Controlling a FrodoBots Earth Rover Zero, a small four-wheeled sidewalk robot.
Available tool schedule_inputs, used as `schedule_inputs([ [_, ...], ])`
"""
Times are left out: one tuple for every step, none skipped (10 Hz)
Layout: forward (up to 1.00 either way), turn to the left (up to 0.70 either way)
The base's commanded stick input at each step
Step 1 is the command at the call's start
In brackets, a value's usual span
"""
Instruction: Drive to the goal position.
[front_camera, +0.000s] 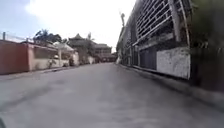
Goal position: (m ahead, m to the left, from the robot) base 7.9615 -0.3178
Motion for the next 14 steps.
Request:
schedule_inputs([
  [1.00,0.00],
  [1.00,0.00],
  [1.00,0.00],
  [1.00,0.00],
  [1.00,-0.11],
  [1.00,-0.22],
  [1.00,-0.39],
  [1.00,-0.26],
  [1.00,-0.12],
  [1.00,-0.08],
  [1.00,-0.03],
  [1.00,0.00],
  [1.00,0.00],
  [1.00,0.00],
])
